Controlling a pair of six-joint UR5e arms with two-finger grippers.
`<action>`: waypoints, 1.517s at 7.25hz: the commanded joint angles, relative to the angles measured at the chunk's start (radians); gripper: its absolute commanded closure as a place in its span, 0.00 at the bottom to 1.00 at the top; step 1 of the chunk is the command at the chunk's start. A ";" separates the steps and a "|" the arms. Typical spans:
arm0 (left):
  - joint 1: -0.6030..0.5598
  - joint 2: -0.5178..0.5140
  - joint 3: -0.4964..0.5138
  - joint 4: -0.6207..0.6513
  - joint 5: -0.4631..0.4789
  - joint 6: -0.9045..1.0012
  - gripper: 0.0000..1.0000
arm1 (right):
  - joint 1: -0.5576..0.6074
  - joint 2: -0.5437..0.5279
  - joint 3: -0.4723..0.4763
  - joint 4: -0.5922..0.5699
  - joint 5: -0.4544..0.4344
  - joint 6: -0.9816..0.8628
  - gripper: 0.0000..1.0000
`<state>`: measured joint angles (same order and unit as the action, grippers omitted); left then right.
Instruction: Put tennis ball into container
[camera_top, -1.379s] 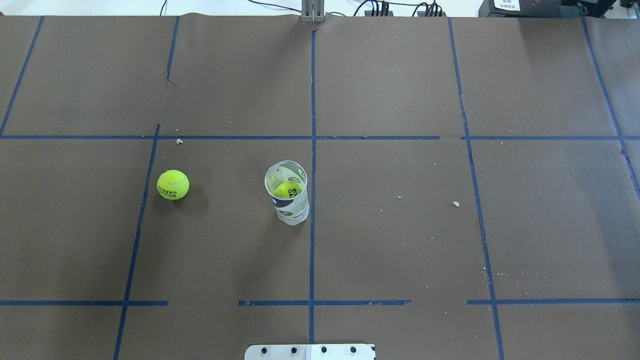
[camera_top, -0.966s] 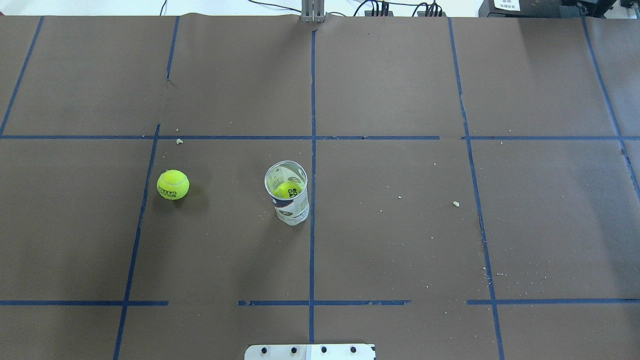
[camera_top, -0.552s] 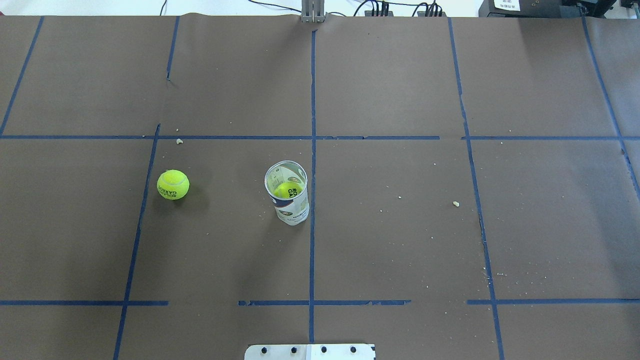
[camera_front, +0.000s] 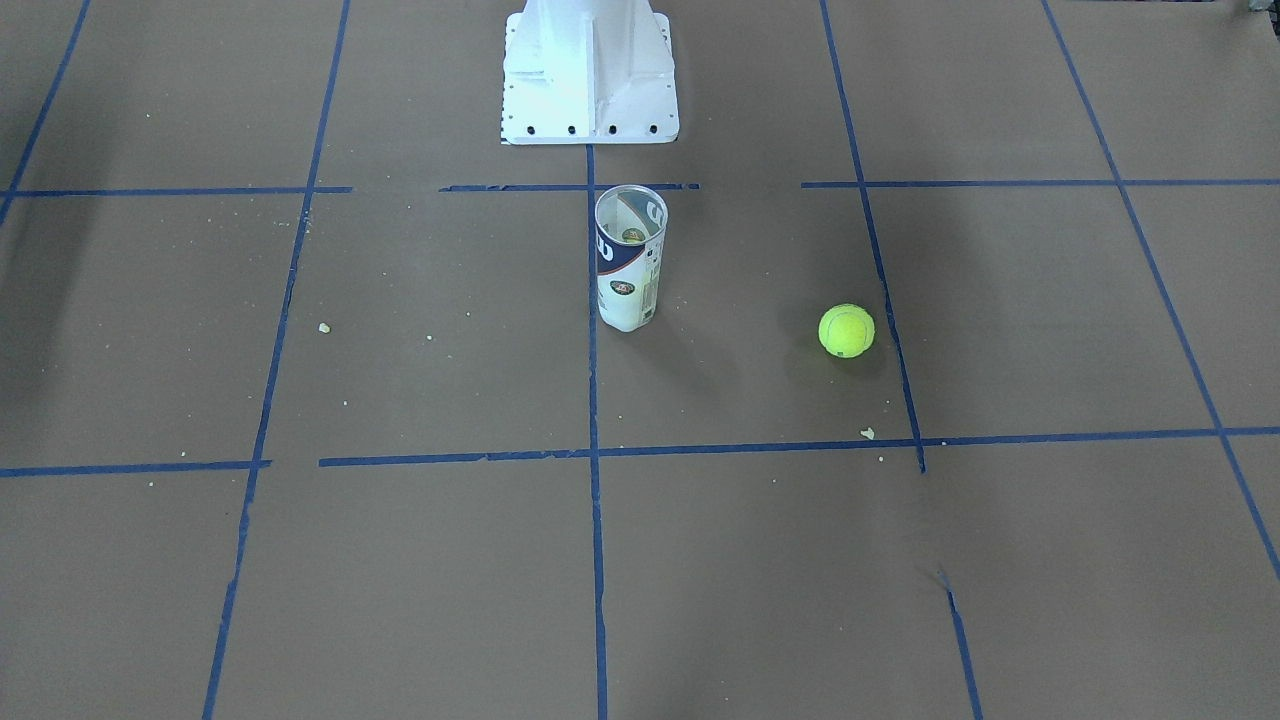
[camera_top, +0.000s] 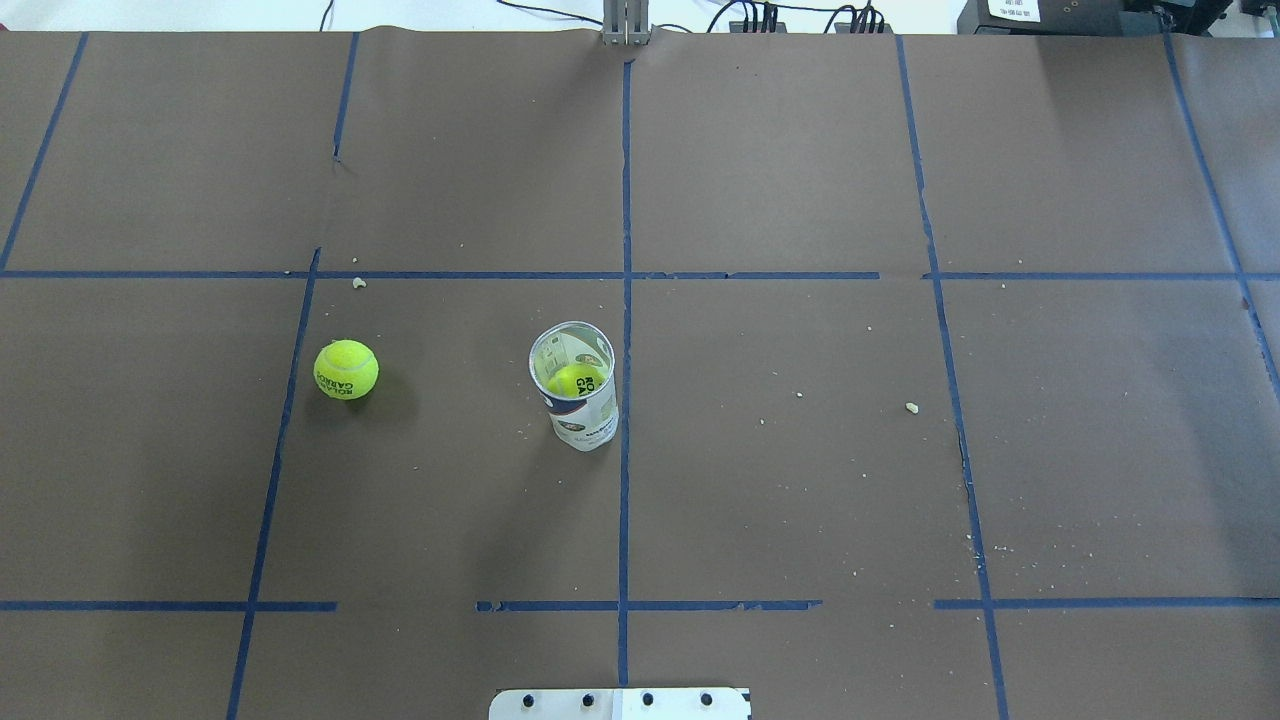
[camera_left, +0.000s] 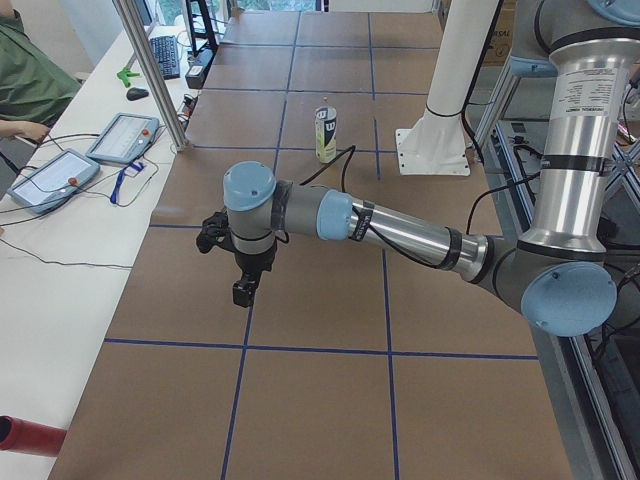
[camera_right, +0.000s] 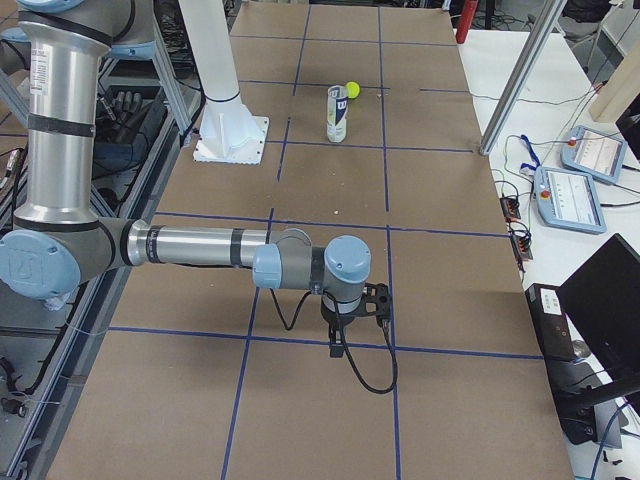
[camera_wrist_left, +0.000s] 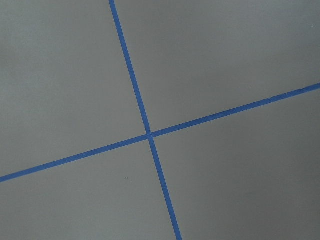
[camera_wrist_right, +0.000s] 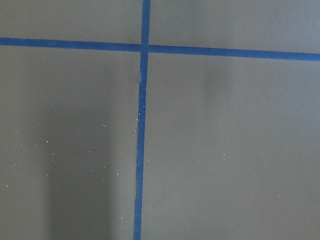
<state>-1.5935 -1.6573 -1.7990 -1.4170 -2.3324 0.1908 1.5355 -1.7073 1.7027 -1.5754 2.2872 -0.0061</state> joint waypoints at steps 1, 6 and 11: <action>0.000 -0.032 -0.035 -0.006 -0.004 -0.121 0.00 | 0.000 0.002 0.000 0.000 0.000 0.000 0.00; 0.345 -0.045 -0.095 -0.315 0.065 -0.746 0.00 | 0.000 0.000 0.000 0.000 0.000 0.000 0.00; 0.772 -0.136 -0.082 -0.439 0.327 -1.292 0.00 | 0.000 0.000 0.000 0.000 0.000 0.000 0.00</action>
<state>-0.9203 -1.7717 -1.8901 -1.8524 -2.0812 -1.0020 1.5355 -1.7073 1.7027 -1.5754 2.2872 -0.0061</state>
